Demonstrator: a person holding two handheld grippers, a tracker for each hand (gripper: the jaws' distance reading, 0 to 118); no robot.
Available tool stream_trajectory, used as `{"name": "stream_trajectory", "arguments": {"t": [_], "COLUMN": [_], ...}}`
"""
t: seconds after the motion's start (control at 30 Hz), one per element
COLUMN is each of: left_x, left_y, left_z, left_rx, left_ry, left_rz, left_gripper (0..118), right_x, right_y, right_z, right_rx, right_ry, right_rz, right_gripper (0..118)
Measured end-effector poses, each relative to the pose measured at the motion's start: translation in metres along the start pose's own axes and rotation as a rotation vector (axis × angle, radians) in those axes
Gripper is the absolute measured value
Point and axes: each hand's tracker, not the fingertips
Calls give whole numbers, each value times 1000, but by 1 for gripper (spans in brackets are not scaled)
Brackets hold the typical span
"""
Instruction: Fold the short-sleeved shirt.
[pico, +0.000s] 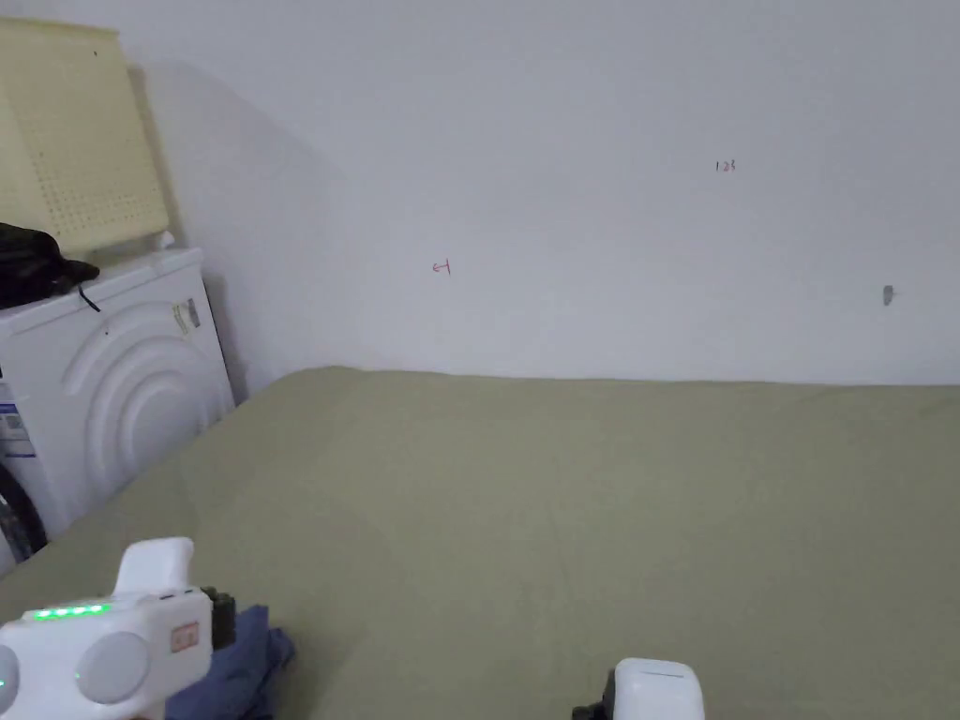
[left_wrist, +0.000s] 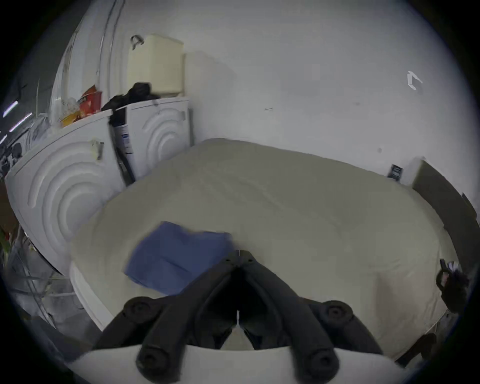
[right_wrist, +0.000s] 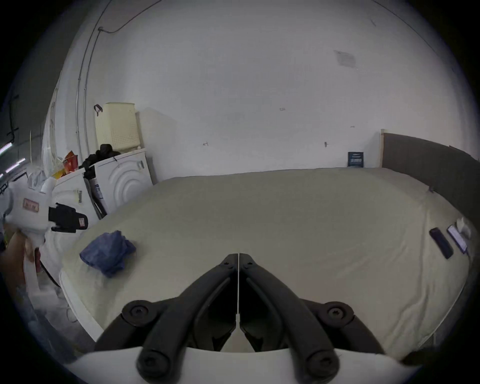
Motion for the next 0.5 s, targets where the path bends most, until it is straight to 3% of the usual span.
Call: {"name": "stream_trajectory", "arguments": {"t": [0.2,0.37,0.5], "left_x": [152,248,288], "left_y": [-59,-79,-84], "left_z": [47,105,134], "left_rx": [45,190,230], "left_ry": [-98,-184,-219], "left_rz": [-190,-151,-167], "left_gripper": [0,0,0], "right_x": [99,170,202], "right_y": [14,30,36], "right_z": [32,58,80], "right_rx": [-7,15,61], "right_ry": [-99,-184,-252], "right_rz": [32,50,68], "right_gripper": [1,1,1]}}
